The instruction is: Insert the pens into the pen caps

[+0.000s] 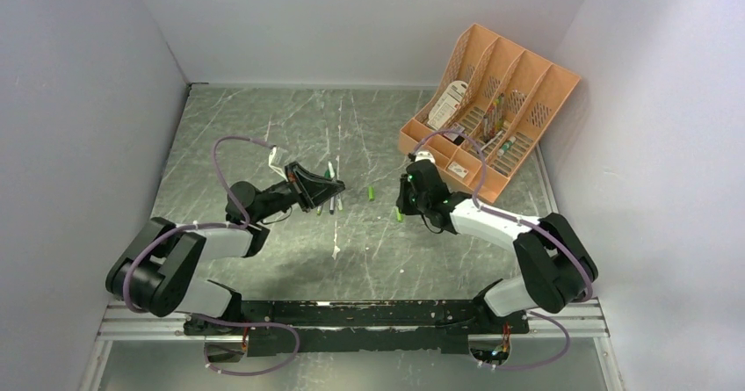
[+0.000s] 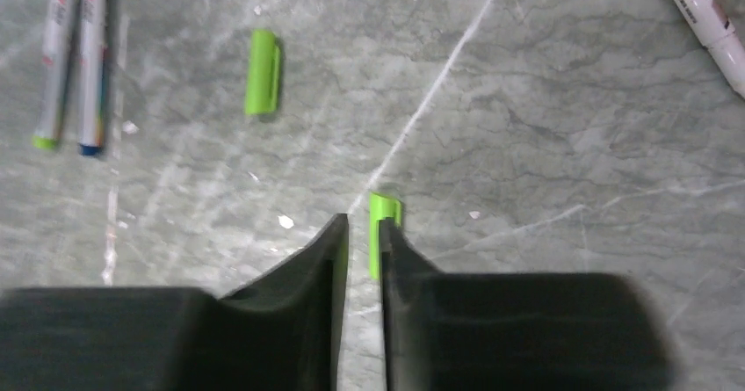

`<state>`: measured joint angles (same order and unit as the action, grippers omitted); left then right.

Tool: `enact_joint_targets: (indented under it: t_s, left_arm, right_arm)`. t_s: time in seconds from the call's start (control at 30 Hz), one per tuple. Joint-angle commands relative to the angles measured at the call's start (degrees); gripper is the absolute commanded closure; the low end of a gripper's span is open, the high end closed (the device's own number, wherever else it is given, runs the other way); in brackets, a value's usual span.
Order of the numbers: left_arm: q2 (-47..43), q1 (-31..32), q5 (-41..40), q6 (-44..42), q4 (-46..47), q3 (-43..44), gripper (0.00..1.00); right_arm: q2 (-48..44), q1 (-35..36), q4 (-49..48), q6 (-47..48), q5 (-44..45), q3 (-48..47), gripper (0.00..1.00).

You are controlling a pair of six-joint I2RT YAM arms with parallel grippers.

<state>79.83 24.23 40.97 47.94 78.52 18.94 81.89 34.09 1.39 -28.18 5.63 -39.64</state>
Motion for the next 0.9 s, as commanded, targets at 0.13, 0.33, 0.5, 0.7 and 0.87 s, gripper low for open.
enact_joint_targets:
  t_s: [0.13,0.33,0.5,0.7,0.87]
  left_arm:
    - [2.7,-0.3,0.1,-0.4,3.5,-0.3,0.93]
    - [2.9,-0.3,0.3,-0.4,3.4,-0.3,0.93]
    - [2.8,-0.2,0.3,-0.7,2.6,-0.1,0.93]
    - [2.3,0.1,0.2,-1.6,1.2,0.0,0.93]
    - [2.9,0.3,0.3,-1.2,1.7,0.1,0.93]
  right_arm:
    - [-1.5,2.3,0.8,-2.4,4.1,2.6,1.00]
    - [0.2,2.4,1.5,-1.5,5.4,1.5,0.72]
    - [3.4,2.4,3.3,0.3,6.6,-1.0,0.64]
    - [5.4,2.4,4.1,2.1,7.7,-2.6,0.63]
    - [8.4,2.6,5.0,4.2,6.3,-4.7,0.70]
